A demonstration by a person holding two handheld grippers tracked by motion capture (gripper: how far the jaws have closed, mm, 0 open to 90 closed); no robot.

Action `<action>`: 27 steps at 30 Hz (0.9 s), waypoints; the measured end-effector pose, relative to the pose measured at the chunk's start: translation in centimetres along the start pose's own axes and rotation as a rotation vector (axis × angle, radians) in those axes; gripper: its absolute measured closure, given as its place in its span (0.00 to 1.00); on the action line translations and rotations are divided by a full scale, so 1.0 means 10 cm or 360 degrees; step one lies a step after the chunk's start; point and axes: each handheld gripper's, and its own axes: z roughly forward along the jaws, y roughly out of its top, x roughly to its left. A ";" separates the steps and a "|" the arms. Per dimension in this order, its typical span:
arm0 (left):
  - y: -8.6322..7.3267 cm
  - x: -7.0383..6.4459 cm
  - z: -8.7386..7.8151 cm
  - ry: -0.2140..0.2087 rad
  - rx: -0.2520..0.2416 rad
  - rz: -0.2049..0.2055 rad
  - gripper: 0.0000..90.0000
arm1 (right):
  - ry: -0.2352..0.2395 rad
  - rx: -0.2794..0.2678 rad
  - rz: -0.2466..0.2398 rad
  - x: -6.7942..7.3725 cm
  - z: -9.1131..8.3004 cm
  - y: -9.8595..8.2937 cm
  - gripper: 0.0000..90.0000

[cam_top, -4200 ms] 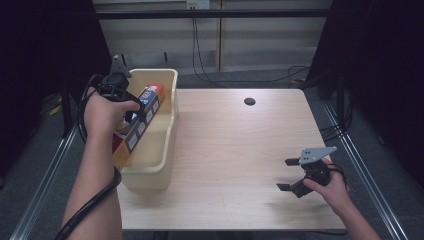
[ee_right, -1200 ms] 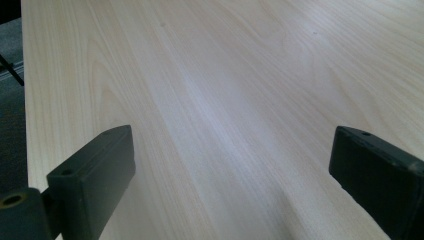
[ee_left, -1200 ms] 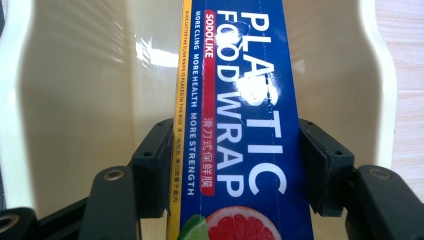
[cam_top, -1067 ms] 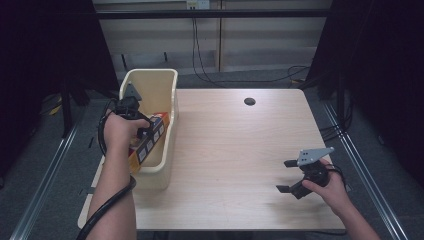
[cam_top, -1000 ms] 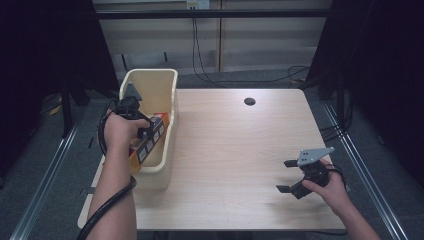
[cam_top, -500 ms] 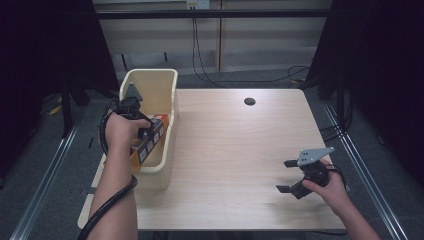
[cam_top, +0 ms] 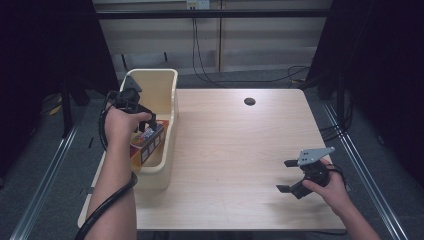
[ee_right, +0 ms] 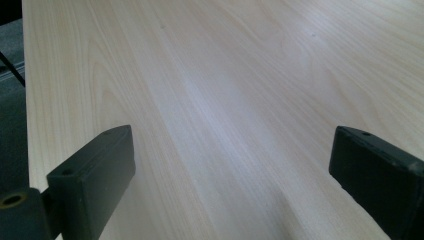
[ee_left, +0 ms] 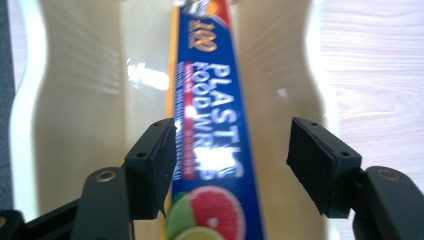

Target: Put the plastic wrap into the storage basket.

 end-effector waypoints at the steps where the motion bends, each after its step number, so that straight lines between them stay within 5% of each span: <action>1: 0.02 -0.03 -0.02 -0.0001 -0.0032 0.0020 0.39 | -0.0003 -0.0007 0.0006 0.00 -0.01 0.00 0.05; 8: 0.09 -0.28 -0.19 -0.0067 -0.0154 0.0115 0.34 | -0.0007 -0.0011 0.0004 0.01 -0.03 -0.01 0.05; 13: 0.10 -0.53 -0.25 -0.0149 -0.0235 0.0246 0.31 | -0.0016 -0.0016 0.0001 0.03 -0.04 -0.01 0.05; 27: 0.01 -1.07 -0.08 -0.0373 -0.0317 0.0491 0.24 | -0.0025 -0.0017 -0.0008 0.03 -0.04 -0.01 0.05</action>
